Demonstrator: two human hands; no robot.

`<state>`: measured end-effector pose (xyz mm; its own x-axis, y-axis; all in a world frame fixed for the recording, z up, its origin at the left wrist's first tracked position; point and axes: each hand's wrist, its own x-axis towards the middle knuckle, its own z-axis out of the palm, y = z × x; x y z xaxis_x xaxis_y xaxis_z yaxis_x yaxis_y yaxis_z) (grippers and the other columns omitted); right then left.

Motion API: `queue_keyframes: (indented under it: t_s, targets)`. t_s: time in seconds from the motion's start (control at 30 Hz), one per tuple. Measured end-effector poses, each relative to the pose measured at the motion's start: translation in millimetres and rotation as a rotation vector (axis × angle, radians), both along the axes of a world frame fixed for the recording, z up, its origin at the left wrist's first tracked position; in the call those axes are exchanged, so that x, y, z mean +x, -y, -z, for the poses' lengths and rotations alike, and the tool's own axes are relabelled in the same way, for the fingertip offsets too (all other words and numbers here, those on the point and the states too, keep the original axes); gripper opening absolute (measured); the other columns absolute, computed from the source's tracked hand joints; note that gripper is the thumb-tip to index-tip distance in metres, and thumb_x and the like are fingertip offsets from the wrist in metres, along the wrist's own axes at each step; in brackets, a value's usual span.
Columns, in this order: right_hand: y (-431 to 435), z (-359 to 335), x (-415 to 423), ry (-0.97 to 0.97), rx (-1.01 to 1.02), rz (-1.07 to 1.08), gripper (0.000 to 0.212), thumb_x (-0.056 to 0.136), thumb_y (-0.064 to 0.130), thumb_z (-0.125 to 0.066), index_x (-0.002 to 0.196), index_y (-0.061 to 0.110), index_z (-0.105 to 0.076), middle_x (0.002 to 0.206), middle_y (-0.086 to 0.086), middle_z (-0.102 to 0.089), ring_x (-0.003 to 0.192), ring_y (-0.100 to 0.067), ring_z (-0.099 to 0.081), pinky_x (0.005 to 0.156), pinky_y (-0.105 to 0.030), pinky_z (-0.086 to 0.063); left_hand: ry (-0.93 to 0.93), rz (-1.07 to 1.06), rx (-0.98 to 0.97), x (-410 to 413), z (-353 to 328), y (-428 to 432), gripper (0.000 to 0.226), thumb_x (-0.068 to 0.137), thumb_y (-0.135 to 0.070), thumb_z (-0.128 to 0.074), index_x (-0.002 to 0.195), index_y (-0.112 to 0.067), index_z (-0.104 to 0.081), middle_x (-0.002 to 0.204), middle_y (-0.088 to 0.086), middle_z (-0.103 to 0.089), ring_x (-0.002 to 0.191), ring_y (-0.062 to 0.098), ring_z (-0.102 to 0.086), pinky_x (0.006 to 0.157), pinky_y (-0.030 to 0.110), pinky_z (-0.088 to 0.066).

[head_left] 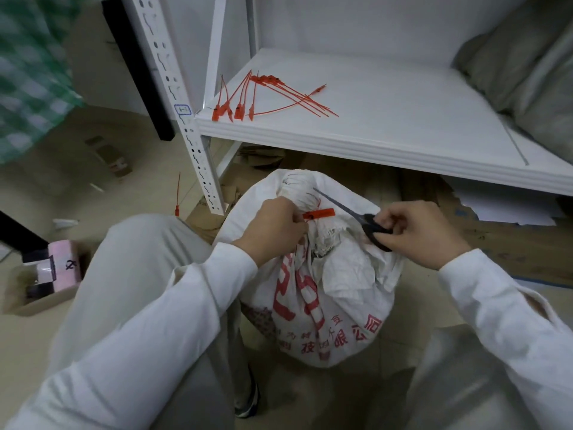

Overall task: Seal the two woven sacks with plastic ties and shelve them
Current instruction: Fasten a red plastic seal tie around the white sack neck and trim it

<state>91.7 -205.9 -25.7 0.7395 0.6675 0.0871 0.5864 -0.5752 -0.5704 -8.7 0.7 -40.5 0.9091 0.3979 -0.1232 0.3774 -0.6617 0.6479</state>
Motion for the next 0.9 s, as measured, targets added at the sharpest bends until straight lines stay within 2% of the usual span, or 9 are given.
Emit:
queue_keyframes:
  t_s: [0.07,0.13,0.17,0.27,0.33,0.43,0.57,0.73,0.9]
  targets:
    - [3,-4,-1,-0.385,-0.014,-0.071,0.018,0.071,0.026,-0.083,0.068,0.012,-0.071,0.059,-0.001,-0.062,0.046,-0.004,-0.050,0.046,-0.012,-0.038,0.009,-0.007,-0.023,-1,1,-1,0.024,0.092,-0.015,-0.059,0.077,-0.004,-0.073,0.077,0.015,-0.071,0.070,0.030,-0.067,0.073,0.036,-0.057]
    - [2,-3,-1,-0.480,-0.082,-0.115,0.030,0.067,0.038,-0.082,0.067,0.009,-0.072,0.059,-0.009,-0.064,0.048,-0.006,-0.053,0.046,-0.016,-0.039,0.015,-0.015,-0.029,-2,1,-1,0.023,0.093,-0.015,-0.059,0.077,-0.004,-0.073,0.078,0.015,-0.071,0.069,0.030,-0.067,0.070,0.032,-0.056]
    - [1,0,-1,-0.388,-0.128,-0.113,0.035,0.064,0.044,-0.082,0.065,0.011,-0.071,0.061,-0.010,-0.065,0.051,-0.010,-0.055,0.049,-0.021,-0.042,0.015,-0.022,-0.034,-2,1,-1,0.023,0.093,-0.016,-0.060,0.077,-0.006,-0.072,0.078,0.014,-0.071,0.068,0.028,-0.066,0.067,0.029,-0.055]
    - [-3,7,-2,0.162,-0.271,-0.034,0.033,0.066,0.051,-0.075,0.071,0.019,-0.065,0.068,0.000,-0.066,0.066,-0.018,-0.062,0.059,-0.032,-0.053,0.021,-0.052,-0.050,-4,2,-2,0.023,0.092,-0.016,-0.061,0.073,-0.009,-0.070,0.076,0.012,-0.071,0.059,0.017,-0.061,0.057,0.019,-0.046]
    - [-5,5,-2,0.444,-0.270,-0.025,0.031,0.069,0.047,-0.074,0.084,0.021,-0.066,0.079,0.002,-0.066,0.074,-0.023,-0.063,0.058,-0.029,-0.047,0.030,-0.062,-0.055,-6,2,-2,0.024,0.092,-0.016,-0.061,0.071,-0.008,-0.070,0.074,0.012,-0.070,0.055,0.013,-0.057,0.055,0.016,-0.041]
    - [-5,2,2,0.711,-0.225,-0.055,0.033,0.067,0.038,-0.080,0.088,0.016,-0.068,0.079,-0.001,-0.063,0.074,-0.027,-0.059,0.051,-0.023,-0.030,0.024,-0.050,-0.055,-8,1,-1,0.025,0.093,-0.015,-0.060,0.069,-0.011,-0.067,0.075,0.013,-0.069,0.056,0.013,-0.055,0.054,0.014,-0.039]
    - [-4,1,4,0.908,-0.250,-0.058,0.031,0.063,0.032,-0.080,0.086,0.015,-0.068,0.077,-0.002,-0.061,0.076,-0.028,-0.054,0.052,-0.019,-0.012,0.032,-0.047,0.012,-9,4,0,0.022,0.091,-0.015,-0.056,0.075,-0.005,-0.068,0.078,0.015,-0.067,0.066,0.021,-0.058,0.054,0.018,-0.040]
    - [-1,0,11,1.005,-0.249,-0.064,0.028,0.061,0.021,-0.081,0.085,0.014,-0.068,0.076,-0.001,-0.061,0.075,-0.028,-0.052,0.051,-0.024,-0.023,0.042,-0.013,0.087,-11,3,4,0.029,0.092,-0.016,-0.054,0.063,-0.019,-0.055,0.071,0.008,-0.062,0.062,0.016,-0.052,0.054,0.019,-0.034]
    - [-19,6,6,1.120,-0.220,-0.129,0.022,0.063,0.018,-0.074,0.082,0.013,-0.065,0.076,-0.003,-0.060,0.070,-0.028,-0.051,0.049,-0.026,-0.025,0.091,0.025,0.192,-13,0,10,0.030,0.096,-0.021,-0.051,0.065,-0.023,-0.051,0.065,-0.001,-0.055,0.057,0.014,-0.050,0.053,0.021,-0.033]
